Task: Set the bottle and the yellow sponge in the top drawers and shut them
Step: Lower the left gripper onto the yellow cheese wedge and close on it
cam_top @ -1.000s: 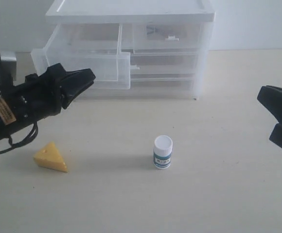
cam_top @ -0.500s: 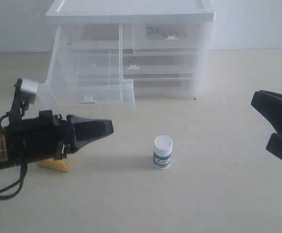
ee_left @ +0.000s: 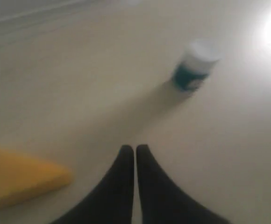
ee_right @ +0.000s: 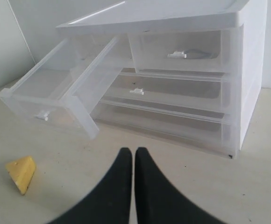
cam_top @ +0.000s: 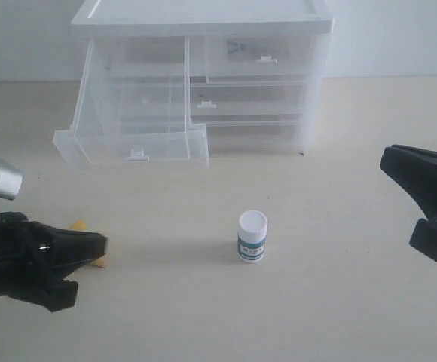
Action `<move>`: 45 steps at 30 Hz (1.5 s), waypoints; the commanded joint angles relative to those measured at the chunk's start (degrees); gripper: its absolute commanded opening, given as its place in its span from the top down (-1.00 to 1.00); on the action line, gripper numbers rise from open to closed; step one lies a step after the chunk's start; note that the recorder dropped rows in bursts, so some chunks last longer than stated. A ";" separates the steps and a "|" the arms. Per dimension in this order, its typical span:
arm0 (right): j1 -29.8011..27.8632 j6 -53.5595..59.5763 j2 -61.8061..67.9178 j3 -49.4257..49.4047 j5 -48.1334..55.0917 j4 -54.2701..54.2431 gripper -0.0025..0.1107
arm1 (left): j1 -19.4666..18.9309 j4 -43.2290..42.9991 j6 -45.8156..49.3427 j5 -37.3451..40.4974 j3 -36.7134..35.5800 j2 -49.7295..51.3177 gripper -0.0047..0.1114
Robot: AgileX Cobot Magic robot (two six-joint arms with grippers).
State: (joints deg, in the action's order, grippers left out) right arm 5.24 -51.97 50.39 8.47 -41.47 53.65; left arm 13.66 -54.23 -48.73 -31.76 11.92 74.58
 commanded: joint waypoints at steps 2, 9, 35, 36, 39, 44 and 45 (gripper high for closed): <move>-0.06 -0.54 0.01 0.34 -0.28 0.16 0.92 | 0.21 14.04 10.61 12.44 -0.26 -2.40 0.61; -0.06 -0.56 0.01 0.34 -0.39 0.16 0.92 | 0.21 22.39 14.90 11.69 1.78 4.18 -0.41; -0.06 -0.56 0.01 0.34 -0.48 0.28 0.92 | 0.21 12.05 17.07 14.57 12.42 22.17 -0.51; -0.06 -0.56 0.01 0.34 -0.48 0.28 0.92 | 0.21 11.46 17.07 14.16 12.50 22.51 -0.51; -0.06 -0.78 0.01 0.34 -0.48 0.27 0.92 | 0.21 11.19 17.07 15.03 13.02 23.57 -0.45; -0.06 -1.03 0.01 0.34 -0.48 0.27 0.92 | 0.21 11.42 16.55 18.08 13.40 23.44 0.13; -0.06 -1.03 0.01 0.34 -0.48 0.27 0.92 | 0.21 11.42 16.30 18.08 13.40 23.19 0.28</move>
State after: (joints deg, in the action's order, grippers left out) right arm 5.24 -52.75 50.39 8.47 -41.47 53.65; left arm 13.66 -42.66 -31.34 -15.06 25.17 97.91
